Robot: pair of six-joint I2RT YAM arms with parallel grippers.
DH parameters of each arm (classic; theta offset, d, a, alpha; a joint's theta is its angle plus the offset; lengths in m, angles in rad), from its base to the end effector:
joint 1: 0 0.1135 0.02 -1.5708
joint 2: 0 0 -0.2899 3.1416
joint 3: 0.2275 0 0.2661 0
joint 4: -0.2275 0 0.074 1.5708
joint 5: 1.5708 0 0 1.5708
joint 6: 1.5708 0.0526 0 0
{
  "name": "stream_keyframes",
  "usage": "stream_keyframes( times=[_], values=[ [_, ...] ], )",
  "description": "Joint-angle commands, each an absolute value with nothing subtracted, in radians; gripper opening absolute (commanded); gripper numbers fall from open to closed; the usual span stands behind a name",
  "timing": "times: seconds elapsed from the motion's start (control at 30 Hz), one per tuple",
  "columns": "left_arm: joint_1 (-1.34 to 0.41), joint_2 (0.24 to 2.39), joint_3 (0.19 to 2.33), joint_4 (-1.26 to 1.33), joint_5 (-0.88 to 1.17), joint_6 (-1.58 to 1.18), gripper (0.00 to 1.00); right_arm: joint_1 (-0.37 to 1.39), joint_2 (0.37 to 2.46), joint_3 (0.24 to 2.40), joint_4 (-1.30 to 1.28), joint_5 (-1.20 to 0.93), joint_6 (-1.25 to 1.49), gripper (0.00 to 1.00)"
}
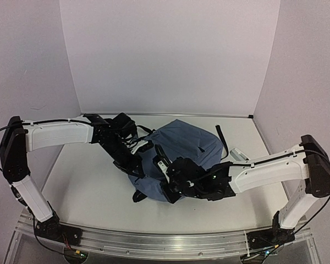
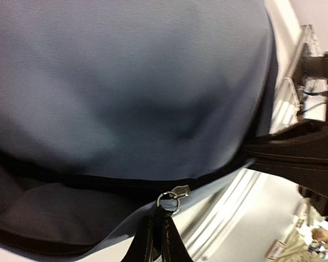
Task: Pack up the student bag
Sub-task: Zip the student bag at the center of the board.
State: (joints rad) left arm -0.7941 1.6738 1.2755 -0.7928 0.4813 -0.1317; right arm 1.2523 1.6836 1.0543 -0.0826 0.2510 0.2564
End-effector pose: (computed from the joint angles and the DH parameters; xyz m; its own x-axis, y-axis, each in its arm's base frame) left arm 0.2327 -0.2715 0.2446 -0.7442 0.5912 -0.3110 0.6605 0.5816 -0.4749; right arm 0.1352 0.3683 0.2159 -0.4162 -0.4779 -0.7735 -0.7810 0.6235 0.0351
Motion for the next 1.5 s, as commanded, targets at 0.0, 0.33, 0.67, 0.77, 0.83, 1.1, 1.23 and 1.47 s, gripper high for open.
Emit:
stream_keyframes(
  times=[0.0, 0.33, 0.67, 0.77, 0.83, 1.1, 1.23, 1.47],
  values=[
    [-0.777, 1.63, 1.291, -0.811, 0.205, -0.148, 0.0, 1.276, 1.626, 1.029, -0.153, 0.305, 0.302, 0.0],
    [-0.683, 1.67, 1.296, -0.792, 0.155, -0.083, 0.0, 1.315, 1.594, 1.0, -0.25, 0.347, 0.366, 0.0],
    [-0.607, 1.708, 1.322, -0.691, 0.065, -0.07, 0.0, 1.335, 1.59, 0.99, -0.277, 0.357, 0.402, 0.0],
    [-0.604, 1.714, 1.311, -0.639, -0.006, -0.079, 0.0, 1.339, 1.579, 0.984, -0.279, 0.359, 0.412, 0.0],
    [-0.604, 1.711, 1.301, -0.6, -0.023, -0.08, 0.0, 1.34, 1.567, 0.982, -0.279, 0.362, 0.419, 0.0],
    [-0.637, 1.627, 1.182, -0.459, 0.442, -0.018, 0.0, 1.339, 1.596, 1.103, -0.278, 0.361, 0.487, 0.3],
    [-0.654, 1.598, 1.146, -0.451, 0.467, -0.052, 0.0, 1.339, 1.652, 1.198, -0.268, 0.375, 0.509, 0.6],
    [-0.655, 1.569, 1.123, -0.446, 0.413, -0.109, 0.0, 1.31, 1.838, 1.382, -0.264, 0.382, 0.442, 0.71]
  ],
)
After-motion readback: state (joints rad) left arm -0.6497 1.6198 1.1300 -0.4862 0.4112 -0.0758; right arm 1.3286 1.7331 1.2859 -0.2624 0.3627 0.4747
